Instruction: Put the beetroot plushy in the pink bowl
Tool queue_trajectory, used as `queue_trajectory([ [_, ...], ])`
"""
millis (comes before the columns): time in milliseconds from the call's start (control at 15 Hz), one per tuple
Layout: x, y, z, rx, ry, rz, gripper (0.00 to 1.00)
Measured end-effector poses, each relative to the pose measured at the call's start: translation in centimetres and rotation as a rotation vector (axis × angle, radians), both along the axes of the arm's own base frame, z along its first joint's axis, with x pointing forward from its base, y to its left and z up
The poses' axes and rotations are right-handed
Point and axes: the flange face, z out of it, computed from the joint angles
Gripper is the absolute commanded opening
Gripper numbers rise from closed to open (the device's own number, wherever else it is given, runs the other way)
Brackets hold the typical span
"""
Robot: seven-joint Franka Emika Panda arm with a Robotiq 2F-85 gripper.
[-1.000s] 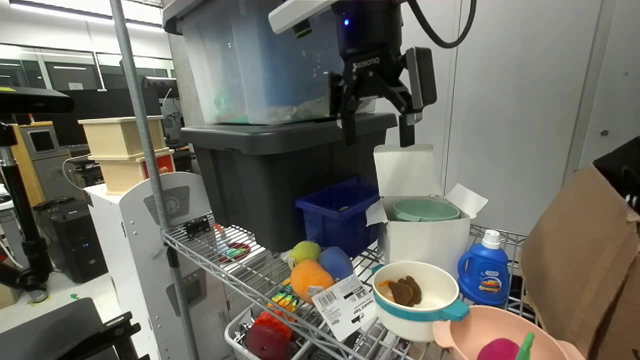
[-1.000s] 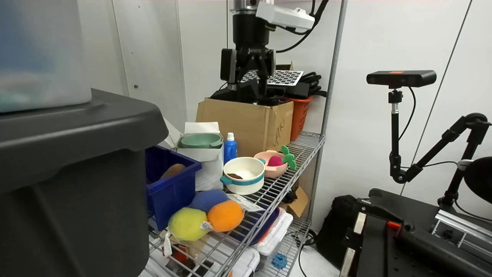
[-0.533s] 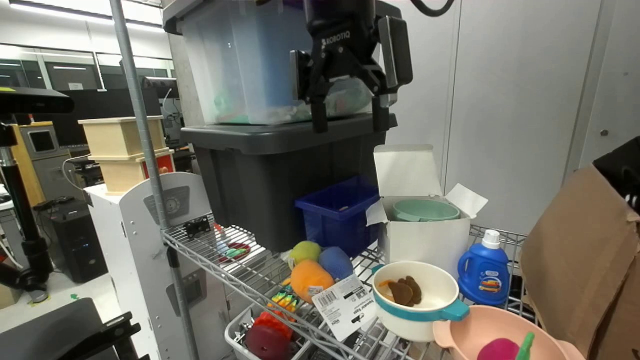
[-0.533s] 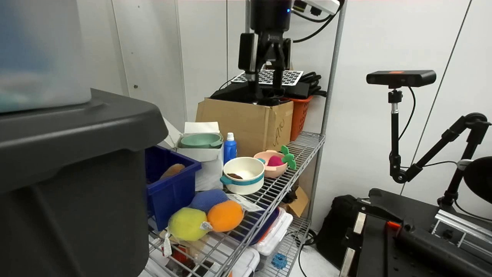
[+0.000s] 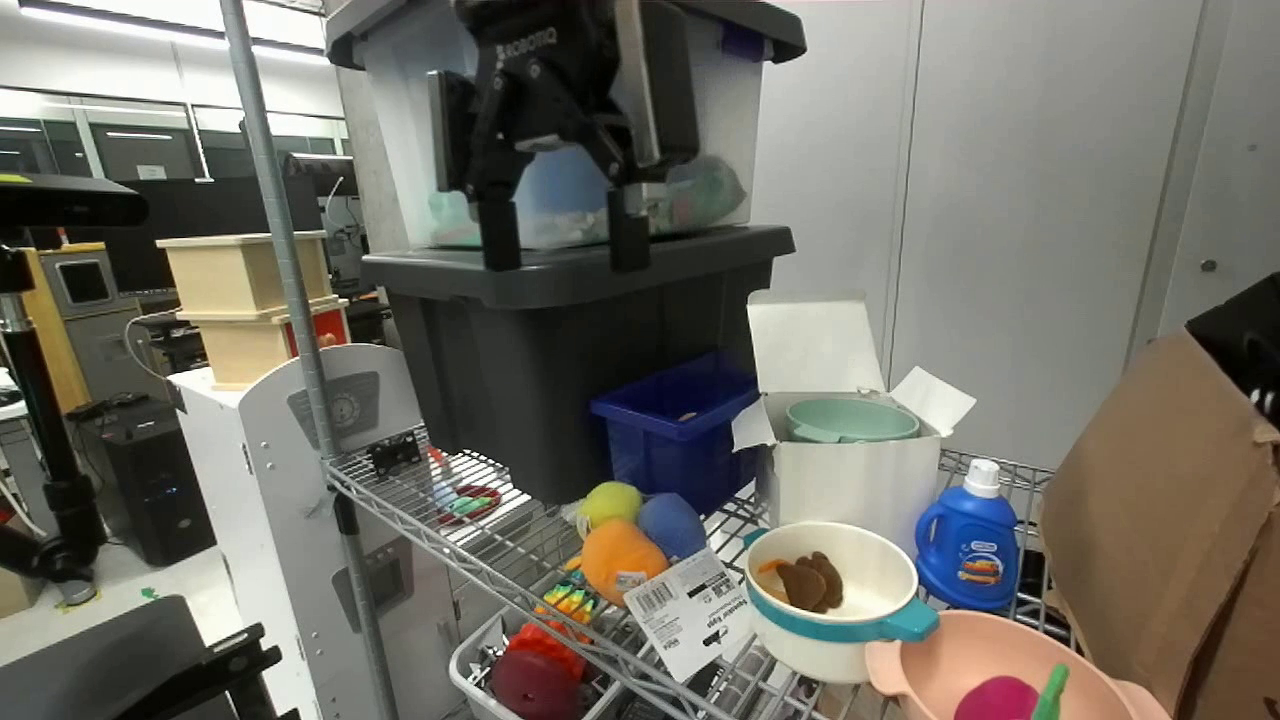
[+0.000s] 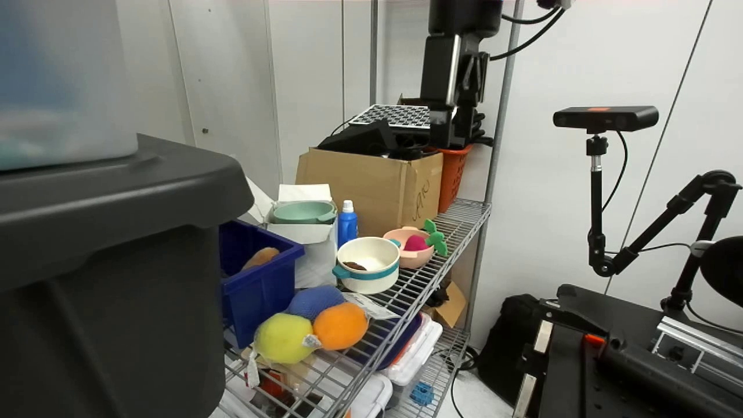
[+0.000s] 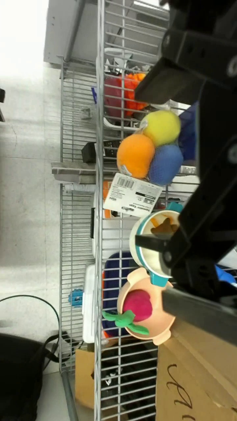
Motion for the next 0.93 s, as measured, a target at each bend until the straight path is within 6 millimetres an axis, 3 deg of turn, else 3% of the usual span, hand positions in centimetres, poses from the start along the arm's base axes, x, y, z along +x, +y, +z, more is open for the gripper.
queue_trajectory([
  [400, -4.9, 4.3, -0.8, 0.000, 0.021, 0.080, 1.00],
  [933, -5.6, 5.2, -1.2, 0.025, 0.032, 0.078, 1.00],
])
